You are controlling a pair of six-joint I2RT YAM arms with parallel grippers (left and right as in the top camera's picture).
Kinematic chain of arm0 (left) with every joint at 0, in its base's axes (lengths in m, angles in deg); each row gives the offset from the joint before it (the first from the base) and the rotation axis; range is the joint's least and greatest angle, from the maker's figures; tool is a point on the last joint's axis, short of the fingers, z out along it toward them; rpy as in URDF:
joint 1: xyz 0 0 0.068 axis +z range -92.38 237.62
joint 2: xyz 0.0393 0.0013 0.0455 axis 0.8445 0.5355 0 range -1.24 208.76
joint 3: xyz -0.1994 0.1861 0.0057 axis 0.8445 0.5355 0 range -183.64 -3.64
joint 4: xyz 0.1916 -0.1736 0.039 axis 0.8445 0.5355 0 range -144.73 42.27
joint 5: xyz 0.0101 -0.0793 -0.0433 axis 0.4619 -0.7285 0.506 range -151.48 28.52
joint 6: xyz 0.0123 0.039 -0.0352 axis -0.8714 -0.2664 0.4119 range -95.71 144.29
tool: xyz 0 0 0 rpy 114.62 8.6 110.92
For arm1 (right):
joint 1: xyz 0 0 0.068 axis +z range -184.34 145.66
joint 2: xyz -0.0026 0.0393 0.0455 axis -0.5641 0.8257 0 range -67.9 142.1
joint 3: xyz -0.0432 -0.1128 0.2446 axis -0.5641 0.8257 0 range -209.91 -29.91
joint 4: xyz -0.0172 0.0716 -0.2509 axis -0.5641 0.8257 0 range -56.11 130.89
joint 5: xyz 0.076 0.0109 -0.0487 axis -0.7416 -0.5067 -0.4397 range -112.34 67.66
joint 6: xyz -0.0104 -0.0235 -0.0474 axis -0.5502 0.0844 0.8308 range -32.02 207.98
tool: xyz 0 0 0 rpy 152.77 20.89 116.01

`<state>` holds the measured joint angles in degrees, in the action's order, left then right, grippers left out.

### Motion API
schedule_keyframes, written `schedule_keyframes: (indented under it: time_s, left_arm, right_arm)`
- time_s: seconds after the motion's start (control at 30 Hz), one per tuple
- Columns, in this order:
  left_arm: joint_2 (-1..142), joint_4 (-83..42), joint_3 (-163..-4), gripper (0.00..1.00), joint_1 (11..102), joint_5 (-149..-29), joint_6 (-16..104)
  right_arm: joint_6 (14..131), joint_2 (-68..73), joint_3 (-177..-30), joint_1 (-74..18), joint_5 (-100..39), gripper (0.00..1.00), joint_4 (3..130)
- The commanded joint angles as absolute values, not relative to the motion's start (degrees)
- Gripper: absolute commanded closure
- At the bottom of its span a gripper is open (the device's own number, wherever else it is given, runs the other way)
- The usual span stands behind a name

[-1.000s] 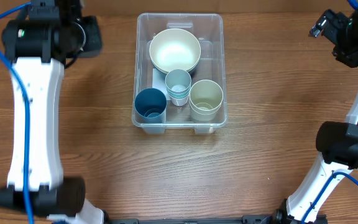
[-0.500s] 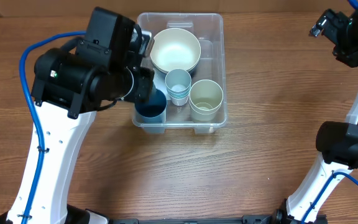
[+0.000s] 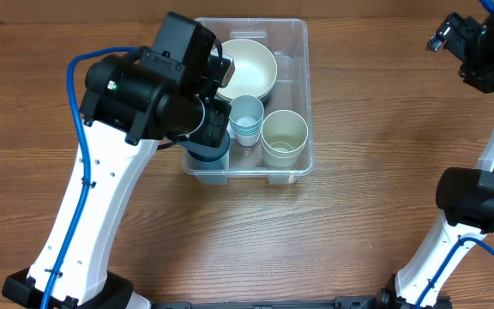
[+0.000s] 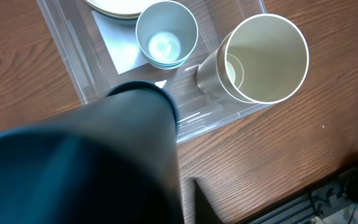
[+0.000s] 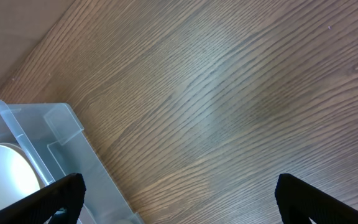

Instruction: Pack container

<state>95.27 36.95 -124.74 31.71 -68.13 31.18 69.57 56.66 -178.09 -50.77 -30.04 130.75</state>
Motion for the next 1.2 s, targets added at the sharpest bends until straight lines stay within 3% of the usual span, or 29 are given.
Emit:
schedule_keyframes:
  time_s: [0.0, 0.07, 0.23, 0.27, 0.33, 0.4, 0.47, 0.8, 1.0, 1.1, 1.17]
  left_arm:
    - [95.1, 36.5, -124.5, 0.61, 31.3, -68.3, 30.4]
    - [95.1, 36.5, -124.5, 0.55, 31.3, -68.3, 30.4]
    - [95.1, 36.5, -124.5, 0.62, 31.3, -68.1, 30.5]
    - [94.9, 36.5, -124.5, 0.59, 31.3, -68.1, 30.5]
    - [94.1, 36.3, -124.7, 0.48, 31.3, -68.2, 30.7]
    - [92.9, 36.7, -125.7, 0.12, 31.3, -68.2, 30.7]
    - [90.7, 38.4, -127.9, 0.00, 31.3, -70.4, 30.7]
    - [73.6, 40.3, -132.1, 0.00, 31.4, -66.3, 30.7]
    - [57.1, 35.9, -128.3, 0.00, 34.6, -54.0, 35.1]
    - [46.0, 22.6, -109.7, 0.00, 46.0, -58.4, 31.3]
    - [37.4, 5.3, -92.0, 0.00, 51.7, -67.2, 23.2]
  right_arm:
    - [69.3, 55.3, -179.4, -50.9, -30.3, 0.00, 130.4]
    - [69.3, 55.3, -179.4, -50.9, -30.3, 0.00, 130.4]
    - [69.3, 55.3, -179.4, -50.9, -30.3, 0.00, 130.4]
    - [69.3, 55.3, -179.4, -50.9, -30.3, 0.00, 130.4]
    - [69.3, 55.3, -179.4, -50.9, -30.3, 0.00, 130.4]
    - [69.3, 55.3, -179.4, -50.9, -30.3, 0.00, 130.4]
    - [69.3, 55.3, -179.4, -50.9, -30.3, 0.00, 130.4]
    - [69.3, 55.3, -179.4, -50.9, -30.3, 0.00, 130.4]
    - [69.3, 55.3, -179.4, -50.9, -30.3, 0.00, 130.4]
    - [69.3, 55.3, -179.4, -50.9, -30.3, 0.00, 130.4]
    - [69.3, 55.3, -179.4, -50.9, -30.3, 0.00, 130.4]
